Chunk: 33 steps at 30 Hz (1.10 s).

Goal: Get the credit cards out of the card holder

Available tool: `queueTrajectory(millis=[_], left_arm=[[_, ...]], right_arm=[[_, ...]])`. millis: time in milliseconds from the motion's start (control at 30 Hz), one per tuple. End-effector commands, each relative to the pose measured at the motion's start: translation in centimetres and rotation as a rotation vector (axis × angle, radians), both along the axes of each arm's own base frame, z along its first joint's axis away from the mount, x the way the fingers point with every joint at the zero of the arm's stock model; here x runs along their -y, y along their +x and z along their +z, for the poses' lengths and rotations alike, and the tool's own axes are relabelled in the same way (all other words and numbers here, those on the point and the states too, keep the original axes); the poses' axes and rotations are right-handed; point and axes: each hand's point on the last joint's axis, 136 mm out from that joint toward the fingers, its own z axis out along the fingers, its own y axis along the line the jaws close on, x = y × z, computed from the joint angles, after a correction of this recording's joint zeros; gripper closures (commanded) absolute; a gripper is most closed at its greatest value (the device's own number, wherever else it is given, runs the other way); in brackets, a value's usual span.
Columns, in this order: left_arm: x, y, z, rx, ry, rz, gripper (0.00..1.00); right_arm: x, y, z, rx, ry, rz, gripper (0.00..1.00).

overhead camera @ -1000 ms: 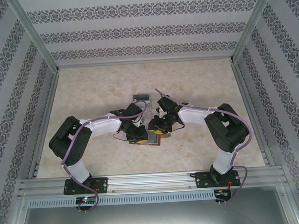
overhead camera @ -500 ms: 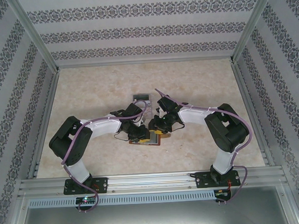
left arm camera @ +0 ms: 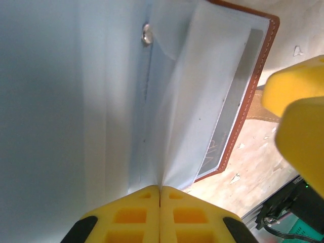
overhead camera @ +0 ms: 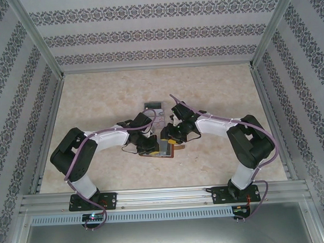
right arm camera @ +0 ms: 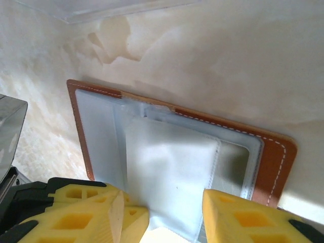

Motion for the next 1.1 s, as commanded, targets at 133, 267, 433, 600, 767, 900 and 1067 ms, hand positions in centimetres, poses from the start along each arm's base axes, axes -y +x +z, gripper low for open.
queueTrajectory(millis=[133, 267, 433, 600, 767, 900, 1067], left_arm=[[0.3, 1.2, 1.4, 0.047, -0.062, 0.043, 0.94], [0.5, 1.3, 1.5, 0.053, -0.086, 0.059, 0.94], [0.7, 1.5, 1.7, 0.055, -0.129, 0.082, 0.94], [1.0, 1.4, 1.6, 0.052, -0.165, 0.088, 0.94], [1.3, 1.6, 1.9, 0.058, -0.219, 0.100, 0.94], [1.5, 1.6, 2.1, 0.058, -0.263, 0.107, 0.94], [1.9, 1.7, 2.3, 0.055, -0.315, 0.109, 0.94]], right_arm=[[0.1, -0.7, -0.7, -0.023, -0.016, -0.004, 0.53], [0.1, -0.7, -1.1, -0.032, -0.021, -0.002, 0.53], [0.0, -0.7, -1.6, -0.040, -0.026, 0.002, 0.53], [-0.5, -0.5, -1.6, -0.041, -0.011, 0.006, 0.53], [-0.5, -0.5, -1.9, -0.050, -0.013, 0.010, 0.53], [-0.6, -0.6, -2.0, -0.055, -0.010, 0.012, 0.53], [-0.9, -0.6, -1.6, -0.051, 0.007, 0.014, 0.53]])
